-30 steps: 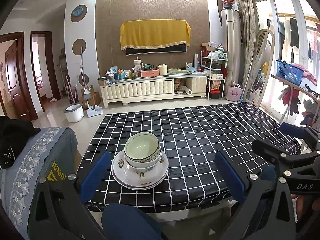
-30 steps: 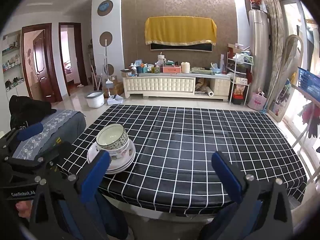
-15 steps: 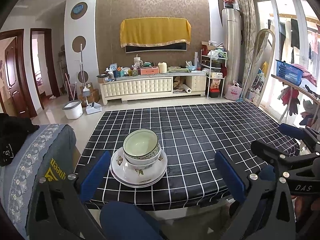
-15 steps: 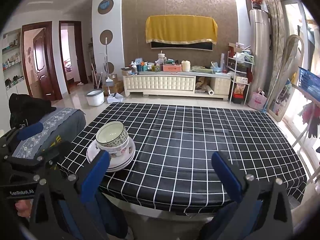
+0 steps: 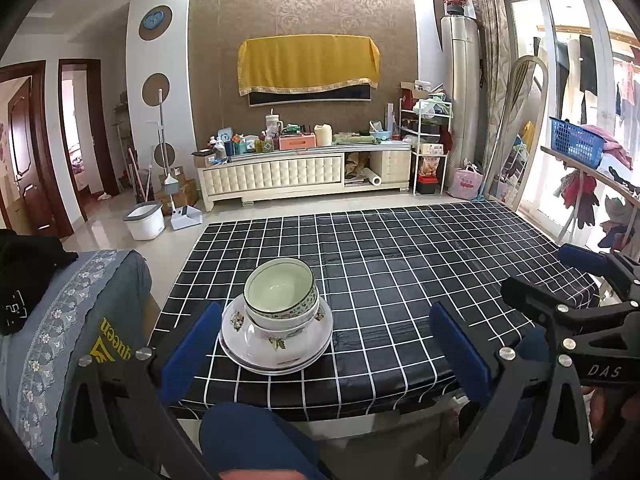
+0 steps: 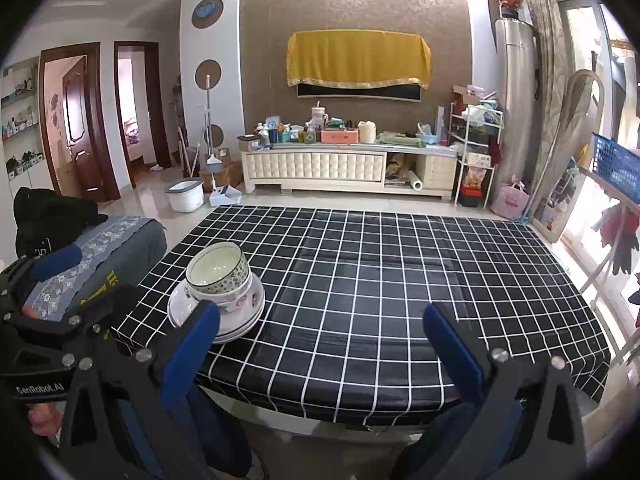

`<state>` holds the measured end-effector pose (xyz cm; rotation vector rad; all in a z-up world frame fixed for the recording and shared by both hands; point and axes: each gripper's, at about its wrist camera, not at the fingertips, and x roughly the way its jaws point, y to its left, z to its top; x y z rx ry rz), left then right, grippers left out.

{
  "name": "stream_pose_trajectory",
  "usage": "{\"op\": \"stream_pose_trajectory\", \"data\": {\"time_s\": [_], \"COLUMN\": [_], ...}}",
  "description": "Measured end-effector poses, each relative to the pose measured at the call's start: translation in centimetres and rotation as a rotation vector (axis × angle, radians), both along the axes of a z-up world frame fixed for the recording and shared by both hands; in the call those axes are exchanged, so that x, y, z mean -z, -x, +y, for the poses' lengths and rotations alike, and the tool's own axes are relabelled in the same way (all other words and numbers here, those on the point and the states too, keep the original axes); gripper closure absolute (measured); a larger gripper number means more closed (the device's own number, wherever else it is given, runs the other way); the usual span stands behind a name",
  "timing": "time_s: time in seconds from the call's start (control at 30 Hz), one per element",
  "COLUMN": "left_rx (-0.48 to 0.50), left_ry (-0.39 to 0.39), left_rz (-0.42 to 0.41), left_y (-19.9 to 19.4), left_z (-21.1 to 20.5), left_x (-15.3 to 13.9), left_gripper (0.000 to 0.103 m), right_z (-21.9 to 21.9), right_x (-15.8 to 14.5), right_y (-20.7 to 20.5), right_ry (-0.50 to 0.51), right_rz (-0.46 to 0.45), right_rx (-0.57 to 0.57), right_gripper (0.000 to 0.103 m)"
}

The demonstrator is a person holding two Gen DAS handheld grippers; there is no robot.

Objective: Organize plates and bowls

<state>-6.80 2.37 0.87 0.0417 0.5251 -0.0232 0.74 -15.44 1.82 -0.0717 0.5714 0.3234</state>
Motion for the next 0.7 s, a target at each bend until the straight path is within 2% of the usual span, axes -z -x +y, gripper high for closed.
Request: {"op": "stream_pose_trajectory", "data": {"time_s": [0.27,0.7], "left_rx": [0.004,0.006], "left_ry": [-0.015,0.014], "left_rz": [-0.001,0.017], "left_y": [0.04,-0.21], "left_z": [-0.28,0.12], "left_x": [0.09,0.05], "left_gripper": [0.000,0.000], "right_z": [-0.11,-0.41], "right_x": [0.30,0.44], "right_y": [-0.05,0.13], "right_ry": [0.002,-0.002], "right_rz": [0.005,0.007], "right_rx": [-0.002,0.004], "right_gripper": [0.000,0.000]}}
